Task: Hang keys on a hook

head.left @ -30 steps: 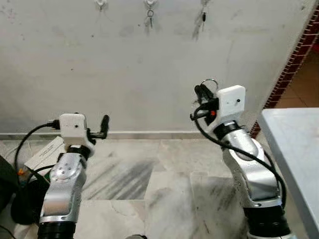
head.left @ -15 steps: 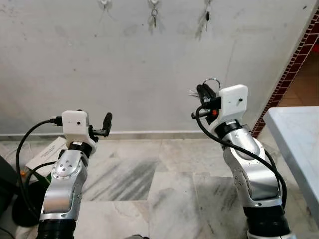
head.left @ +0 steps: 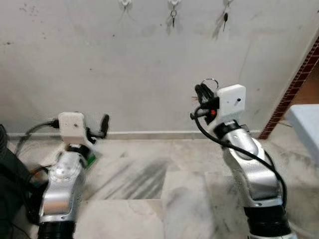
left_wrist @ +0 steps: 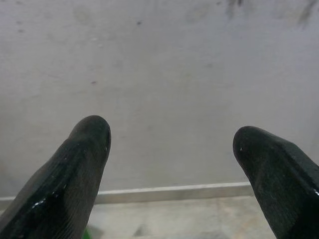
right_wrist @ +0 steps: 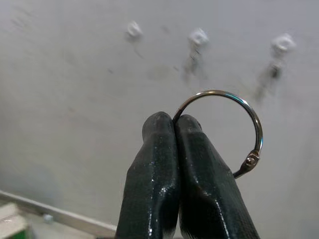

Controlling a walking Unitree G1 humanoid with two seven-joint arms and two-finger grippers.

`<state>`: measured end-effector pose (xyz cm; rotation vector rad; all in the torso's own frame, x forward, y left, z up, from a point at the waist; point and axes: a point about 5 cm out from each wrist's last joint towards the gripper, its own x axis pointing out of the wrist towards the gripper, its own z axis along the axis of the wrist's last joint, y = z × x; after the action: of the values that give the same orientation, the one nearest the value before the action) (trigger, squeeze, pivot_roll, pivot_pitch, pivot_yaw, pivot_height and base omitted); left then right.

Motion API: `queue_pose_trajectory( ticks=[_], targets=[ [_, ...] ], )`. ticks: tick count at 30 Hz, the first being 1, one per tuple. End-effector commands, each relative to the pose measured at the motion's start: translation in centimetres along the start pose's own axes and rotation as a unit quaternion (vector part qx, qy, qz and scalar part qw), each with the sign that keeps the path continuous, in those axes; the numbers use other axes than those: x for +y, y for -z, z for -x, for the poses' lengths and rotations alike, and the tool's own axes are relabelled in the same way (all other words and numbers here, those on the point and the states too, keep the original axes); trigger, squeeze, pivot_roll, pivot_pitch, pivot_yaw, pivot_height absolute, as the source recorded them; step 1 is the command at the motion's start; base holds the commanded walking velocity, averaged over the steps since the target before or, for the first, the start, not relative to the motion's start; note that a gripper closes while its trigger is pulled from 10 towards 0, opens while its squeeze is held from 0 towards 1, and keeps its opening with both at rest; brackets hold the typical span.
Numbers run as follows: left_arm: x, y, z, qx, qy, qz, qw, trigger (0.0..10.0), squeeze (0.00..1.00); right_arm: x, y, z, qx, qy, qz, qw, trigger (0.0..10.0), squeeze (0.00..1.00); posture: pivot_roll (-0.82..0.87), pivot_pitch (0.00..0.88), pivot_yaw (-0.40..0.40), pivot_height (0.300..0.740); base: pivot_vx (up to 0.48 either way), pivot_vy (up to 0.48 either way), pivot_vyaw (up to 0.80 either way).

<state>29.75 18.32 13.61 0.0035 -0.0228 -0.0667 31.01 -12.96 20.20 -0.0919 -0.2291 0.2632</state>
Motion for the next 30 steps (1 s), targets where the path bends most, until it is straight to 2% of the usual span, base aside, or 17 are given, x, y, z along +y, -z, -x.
queue_pose_trajectory(
  ticks=[1, 14, 18, 21, 30],
  targets=[
    [0.79, -0.16, 0.06, 0.001, -0.008, -0.008, 1.000, 10.0, 0.00, 0.74, -0.59, -0.29, -0.012, -0.013, -0.005, 1.000, 10.0, 0.00, 0.00, 0.066, 0.055, 0.740, 0.000, 0.480, 0.00],
    [0.74, -0.16, -0.07, 0.000, -0.010, -0.010, 1.000, 10.0, 0.00, 0.75, -0.57, -0.32, -0.012, -0.014, -0.004, 1.000, 10.0, 0.00, 0.00, 0.062, 0.054, 0.740, 0.000, 0.470, 0.00],
    [0.44, -0.53, 0.04, -0.012, 0.009, -0.012, 1.000, 10.0, 0.00, 0.75, -0.60, -0.36, -0.012, -0.015, -0.004, 1.000, 10.0, 0.00, 0.00, 0.063, 0.053, 0.740, 0.000, 0.000, 0.00],
    [0.08, -0.65, 0.23, -0.013, 0.032, 0.012, 0.999, 10.0, 0.00, 0.74, -0.62, -0.37, -0.013, -0.015, -0.004, 1.000, 10.0, 0.00, 0.00, 0.063, 0.053, 0.740, 0.000, 0.000, 0.00],
    [0.10, -0.69, 0.32, -0.015, 0.030, 0.008, 0.999, 10.0, 0.00, 0.73, -0.61, -0.35, -0.013, -0.014, -0.004, 1.000, 10.0, 0.00, 0.00, 0.063, 0.053, 0.740, 0.000, 0.000, 0.00]
  ],
)
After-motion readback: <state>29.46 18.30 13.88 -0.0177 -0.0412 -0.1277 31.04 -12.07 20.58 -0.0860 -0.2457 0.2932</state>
